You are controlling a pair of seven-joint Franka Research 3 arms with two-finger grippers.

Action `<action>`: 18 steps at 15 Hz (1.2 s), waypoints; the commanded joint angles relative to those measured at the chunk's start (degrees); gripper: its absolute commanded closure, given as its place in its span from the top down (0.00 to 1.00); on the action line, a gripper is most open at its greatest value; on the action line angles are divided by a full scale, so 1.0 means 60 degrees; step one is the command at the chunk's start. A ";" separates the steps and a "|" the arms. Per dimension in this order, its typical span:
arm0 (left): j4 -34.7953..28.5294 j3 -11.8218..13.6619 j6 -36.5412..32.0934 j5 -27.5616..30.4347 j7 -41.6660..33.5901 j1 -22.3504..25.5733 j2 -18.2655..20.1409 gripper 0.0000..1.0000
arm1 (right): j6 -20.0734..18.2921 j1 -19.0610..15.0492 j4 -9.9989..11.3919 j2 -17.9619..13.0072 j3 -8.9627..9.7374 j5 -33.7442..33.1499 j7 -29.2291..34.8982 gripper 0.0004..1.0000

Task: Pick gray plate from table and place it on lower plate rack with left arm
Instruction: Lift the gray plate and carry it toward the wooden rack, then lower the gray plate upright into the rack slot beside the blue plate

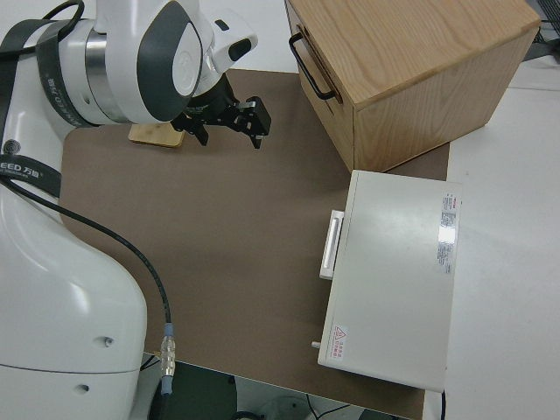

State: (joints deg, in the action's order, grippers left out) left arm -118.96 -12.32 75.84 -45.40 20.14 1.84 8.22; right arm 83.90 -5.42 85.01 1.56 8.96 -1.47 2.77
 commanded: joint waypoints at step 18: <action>-0.0871 0.0150 0.1555 -0.0695 0.2063 0.0191 -0.1281 0.00 | -0.0009 0.0069 -0.0062 0.0004 -0.0057 0.0026 0.0037 0.98</action>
State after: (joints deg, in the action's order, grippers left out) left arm -123.41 -11.90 83.92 -48.05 31.53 2.64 0.69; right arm 83.90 -5.42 85.01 1.56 8.96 -1.47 2.77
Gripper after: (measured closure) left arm 0.987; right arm 0.013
